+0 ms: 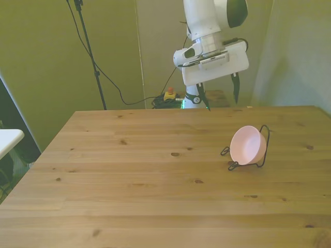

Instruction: Load the bowl

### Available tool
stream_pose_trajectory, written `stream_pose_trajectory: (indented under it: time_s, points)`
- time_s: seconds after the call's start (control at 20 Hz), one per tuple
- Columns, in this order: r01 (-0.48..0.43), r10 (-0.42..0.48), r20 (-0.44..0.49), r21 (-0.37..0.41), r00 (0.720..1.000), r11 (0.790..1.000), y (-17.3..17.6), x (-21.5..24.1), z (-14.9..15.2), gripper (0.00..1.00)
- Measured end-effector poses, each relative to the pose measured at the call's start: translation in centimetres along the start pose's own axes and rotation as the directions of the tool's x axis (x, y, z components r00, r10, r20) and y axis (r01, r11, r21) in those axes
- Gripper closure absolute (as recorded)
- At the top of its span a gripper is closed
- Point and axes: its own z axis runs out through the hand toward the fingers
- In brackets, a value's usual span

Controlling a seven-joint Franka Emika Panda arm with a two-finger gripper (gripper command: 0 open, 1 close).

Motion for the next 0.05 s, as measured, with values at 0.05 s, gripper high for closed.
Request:
stream_pose_trajectory:
  time_s: [0.05]
  points:
    - [-0.005,0.004,-0.036,-0.039,0.999,0.999,0.23,-0.34,0.37,0.0]
